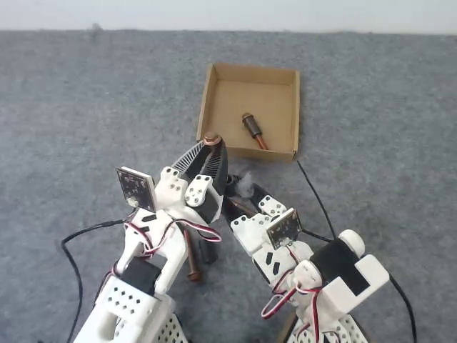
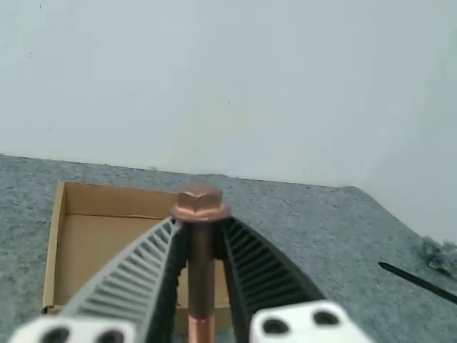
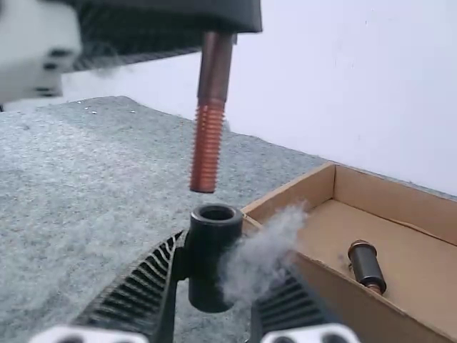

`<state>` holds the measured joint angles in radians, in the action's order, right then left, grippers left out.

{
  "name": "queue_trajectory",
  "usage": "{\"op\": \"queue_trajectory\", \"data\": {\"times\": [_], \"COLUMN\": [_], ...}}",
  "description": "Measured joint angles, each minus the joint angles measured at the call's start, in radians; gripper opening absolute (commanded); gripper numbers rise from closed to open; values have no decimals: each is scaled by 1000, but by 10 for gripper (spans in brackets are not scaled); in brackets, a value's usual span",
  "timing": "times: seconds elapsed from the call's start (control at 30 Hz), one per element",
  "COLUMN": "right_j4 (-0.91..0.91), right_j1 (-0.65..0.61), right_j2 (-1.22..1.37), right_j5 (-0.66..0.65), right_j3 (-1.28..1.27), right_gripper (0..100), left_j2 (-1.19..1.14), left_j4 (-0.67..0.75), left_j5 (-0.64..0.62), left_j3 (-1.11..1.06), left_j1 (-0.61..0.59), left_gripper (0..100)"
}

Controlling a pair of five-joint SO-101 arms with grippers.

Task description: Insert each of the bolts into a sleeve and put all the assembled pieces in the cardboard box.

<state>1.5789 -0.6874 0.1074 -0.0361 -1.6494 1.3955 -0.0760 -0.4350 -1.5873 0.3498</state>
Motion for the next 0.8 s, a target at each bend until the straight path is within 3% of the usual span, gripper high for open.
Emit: {"op": "queue_trajectory", "data": {"times": [0.53, 0.8], "right_j4": [-2, -29], "right_j1": [0, 2], "right_j2": [0, 0], "right_j5": [0, 0], "right_j3": [0, 0], "right_gripper": [6, 6], "left_j2": [-12, -301], "left_j4": [66, 206], "left_j5": [0, -5], "left_j3": [-2, 14], "left_j1": [0, 3], "left_gripper": [12, 12]}}
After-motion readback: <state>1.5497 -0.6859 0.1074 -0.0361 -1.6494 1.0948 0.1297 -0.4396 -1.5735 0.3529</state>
